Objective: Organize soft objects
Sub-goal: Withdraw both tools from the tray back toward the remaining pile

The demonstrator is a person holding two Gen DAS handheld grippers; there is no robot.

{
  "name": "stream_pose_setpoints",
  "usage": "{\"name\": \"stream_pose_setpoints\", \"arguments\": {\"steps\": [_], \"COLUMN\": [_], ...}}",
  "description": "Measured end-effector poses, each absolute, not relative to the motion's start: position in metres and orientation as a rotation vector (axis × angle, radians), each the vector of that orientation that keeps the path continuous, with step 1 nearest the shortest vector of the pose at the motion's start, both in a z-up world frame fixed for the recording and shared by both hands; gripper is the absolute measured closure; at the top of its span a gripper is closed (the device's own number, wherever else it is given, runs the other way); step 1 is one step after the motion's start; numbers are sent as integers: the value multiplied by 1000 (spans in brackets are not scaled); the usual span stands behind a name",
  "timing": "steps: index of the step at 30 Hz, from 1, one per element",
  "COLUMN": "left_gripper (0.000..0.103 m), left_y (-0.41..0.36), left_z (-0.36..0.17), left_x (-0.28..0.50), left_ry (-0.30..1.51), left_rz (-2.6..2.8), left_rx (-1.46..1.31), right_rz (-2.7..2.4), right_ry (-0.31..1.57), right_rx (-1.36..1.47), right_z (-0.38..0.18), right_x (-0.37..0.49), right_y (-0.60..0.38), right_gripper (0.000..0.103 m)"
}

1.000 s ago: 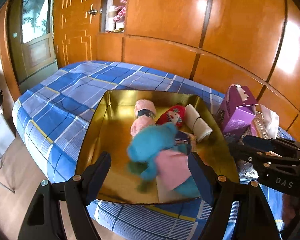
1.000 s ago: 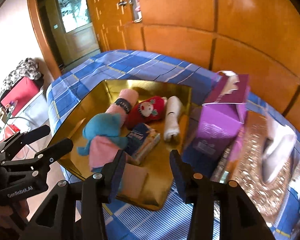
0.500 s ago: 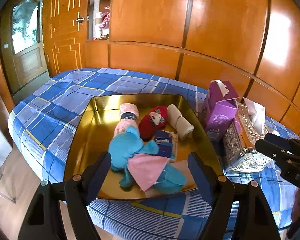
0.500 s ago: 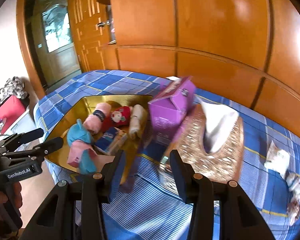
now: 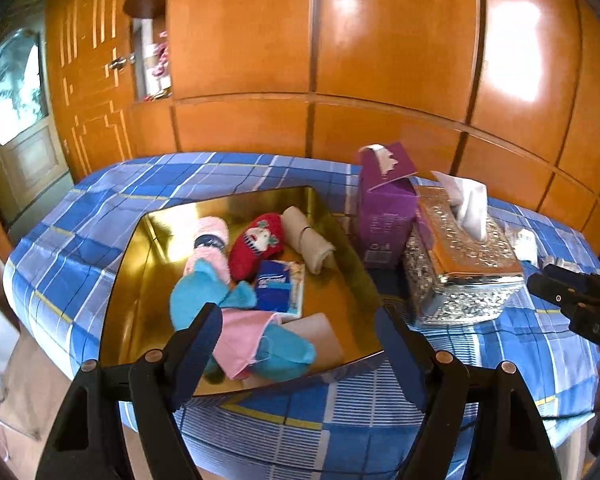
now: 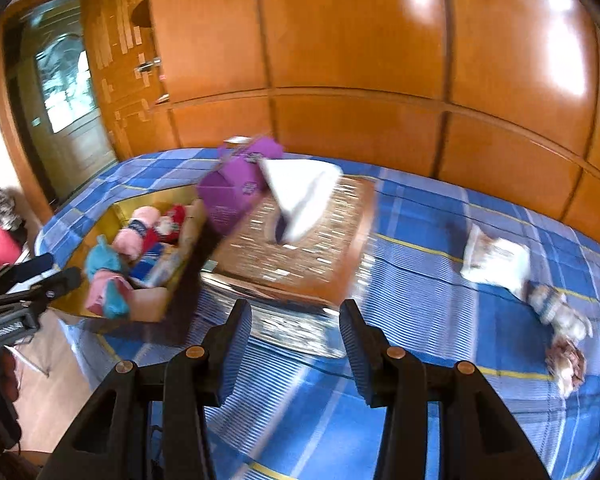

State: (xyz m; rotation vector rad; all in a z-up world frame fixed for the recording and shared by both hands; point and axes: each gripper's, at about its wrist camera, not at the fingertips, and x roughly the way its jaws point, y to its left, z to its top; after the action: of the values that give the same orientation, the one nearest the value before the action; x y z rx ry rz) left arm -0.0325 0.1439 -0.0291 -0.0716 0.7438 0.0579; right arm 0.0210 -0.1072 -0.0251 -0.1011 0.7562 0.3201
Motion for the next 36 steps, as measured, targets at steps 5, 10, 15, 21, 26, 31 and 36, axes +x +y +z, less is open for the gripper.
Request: {"name": "stream_pose_setpoints", "arguments": {"steps": [5, 10, 15, 21, 26, 31, 36], "left_gripper": [24, 24, 24, 24, 24, 24, 24], "left_y": [130, 114, 98, 80, 63, 43, 16], "left_z": [-23, -18, -13, -7, -3, 0, 8], "left_x": [-31, -29, -27, -23, -19, -17, -14], "left_ry": [737, 728, 722, 708, 704, 698, 680], "left_rz": [23, -15, -49, -93, -132, -184, -261], "left_rx": [-45, -13, 14, 51, 76, 102, 138], "right_rz": [233, 136, 49, -54, -122, -187, -253], "right_ry": [761, 769, 779, 785, 790, 793, 796], "right_rx": [-52, -17, 17, 41, 79, 94, 126], "right_z": [-27, -31, -33, -35, -38, -43, -51], "right_x": [20, 16, 13, 1, -10, -17, -28], "right_y": [-147, -187, -220, -263, -293, -317, -340], "right_gripper": [57, 57, 57, 57, 57, 57, 57]}}
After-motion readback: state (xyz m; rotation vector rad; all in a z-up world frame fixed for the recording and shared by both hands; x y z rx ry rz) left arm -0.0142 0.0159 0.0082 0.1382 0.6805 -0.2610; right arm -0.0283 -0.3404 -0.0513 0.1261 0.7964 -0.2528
